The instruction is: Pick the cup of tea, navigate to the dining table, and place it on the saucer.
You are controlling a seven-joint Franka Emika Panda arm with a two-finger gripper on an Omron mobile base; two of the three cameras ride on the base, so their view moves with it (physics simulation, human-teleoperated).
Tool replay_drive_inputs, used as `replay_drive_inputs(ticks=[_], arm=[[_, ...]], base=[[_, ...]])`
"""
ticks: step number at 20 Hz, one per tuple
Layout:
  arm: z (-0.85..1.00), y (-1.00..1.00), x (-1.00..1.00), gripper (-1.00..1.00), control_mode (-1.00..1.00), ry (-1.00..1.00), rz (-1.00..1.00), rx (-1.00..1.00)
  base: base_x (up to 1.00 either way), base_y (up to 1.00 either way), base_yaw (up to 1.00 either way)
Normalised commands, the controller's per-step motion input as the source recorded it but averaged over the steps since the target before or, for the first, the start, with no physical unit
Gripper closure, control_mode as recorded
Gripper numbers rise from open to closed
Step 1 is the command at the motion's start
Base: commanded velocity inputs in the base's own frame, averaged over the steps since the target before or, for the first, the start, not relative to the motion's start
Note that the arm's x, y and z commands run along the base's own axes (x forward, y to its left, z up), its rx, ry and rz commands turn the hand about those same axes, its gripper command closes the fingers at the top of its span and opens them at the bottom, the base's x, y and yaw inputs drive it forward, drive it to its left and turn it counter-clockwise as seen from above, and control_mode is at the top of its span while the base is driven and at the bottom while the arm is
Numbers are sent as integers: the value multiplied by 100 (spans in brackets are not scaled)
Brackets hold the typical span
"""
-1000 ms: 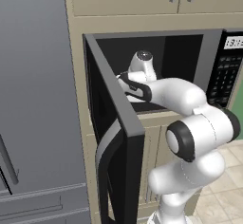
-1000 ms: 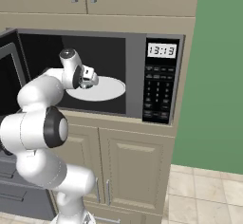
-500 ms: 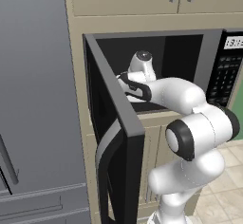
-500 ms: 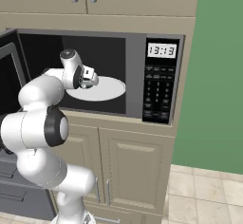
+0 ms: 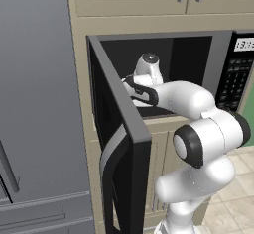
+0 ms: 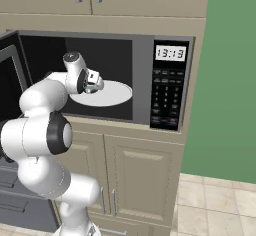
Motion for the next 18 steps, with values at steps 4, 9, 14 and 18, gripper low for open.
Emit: replay_drive_inputs(ticks=[4, 9, 14, 18], arm=[[0, 0, 0, 100, -100, 0, 0, 0], [0, 0, -1, 100, -100, 0, 0, 0], [0, 0, -6, 100, -100, 0, 0, 0], [0, 0, -49, 100, -100, -9, 0, 0]], base=[[0, 0, 0], [0, 0, 0], [0, 0, 0], [0, 0, 0]])
